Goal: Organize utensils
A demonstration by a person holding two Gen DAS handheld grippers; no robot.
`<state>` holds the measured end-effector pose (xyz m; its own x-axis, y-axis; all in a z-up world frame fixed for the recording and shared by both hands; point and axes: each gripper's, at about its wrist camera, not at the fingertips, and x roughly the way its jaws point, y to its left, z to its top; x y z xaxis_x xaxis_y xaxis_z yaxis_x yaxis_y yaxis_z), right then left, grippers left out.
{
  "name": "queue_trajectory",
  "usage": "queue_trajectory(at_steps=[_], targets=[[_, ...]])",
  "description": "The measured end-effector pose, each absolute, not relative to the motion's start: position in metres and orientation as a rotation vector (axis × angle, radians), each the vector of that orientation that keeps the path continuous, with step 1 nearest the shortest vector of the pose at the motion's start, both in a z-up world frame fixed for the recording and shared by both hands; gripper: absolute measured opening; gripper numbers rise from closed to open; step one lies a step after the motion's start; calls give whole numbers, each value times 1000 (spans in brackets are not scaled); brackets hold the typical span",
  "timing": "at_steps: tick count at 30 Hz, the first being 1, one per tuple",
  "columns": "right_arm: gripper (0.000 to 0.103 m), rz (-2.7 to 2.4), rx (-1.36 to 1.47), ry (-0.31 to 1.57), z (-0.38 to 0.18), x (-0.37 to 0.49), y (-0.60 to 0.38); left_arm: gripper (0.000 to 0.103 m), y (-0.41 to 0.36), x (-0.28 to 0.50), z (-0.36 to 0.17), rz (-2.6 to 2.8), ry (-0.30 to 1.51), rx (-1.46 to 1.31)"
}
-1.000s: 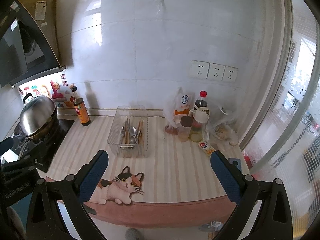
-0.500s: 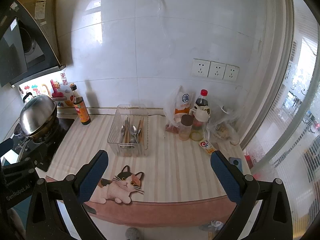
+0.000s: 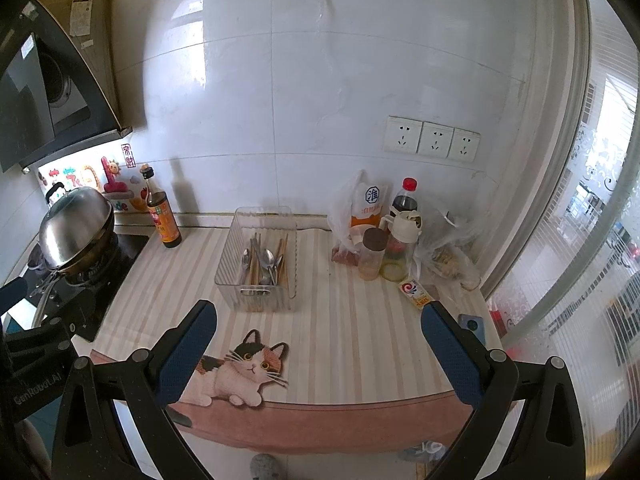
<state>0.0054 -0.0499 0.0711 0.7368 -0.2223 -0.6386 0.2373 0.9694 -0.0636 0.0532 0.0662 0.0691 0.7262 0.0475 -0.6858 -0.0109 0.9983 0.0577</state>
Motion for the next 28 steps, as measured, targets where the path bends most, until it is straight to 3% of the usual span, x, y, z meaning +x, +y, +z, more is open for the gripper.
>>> queue_trajectory(at_steps=[28], targets=[[103, -251, 22, 699, 71, 6, -50, 103, 68, 56, 67, 26, 760, 52]])
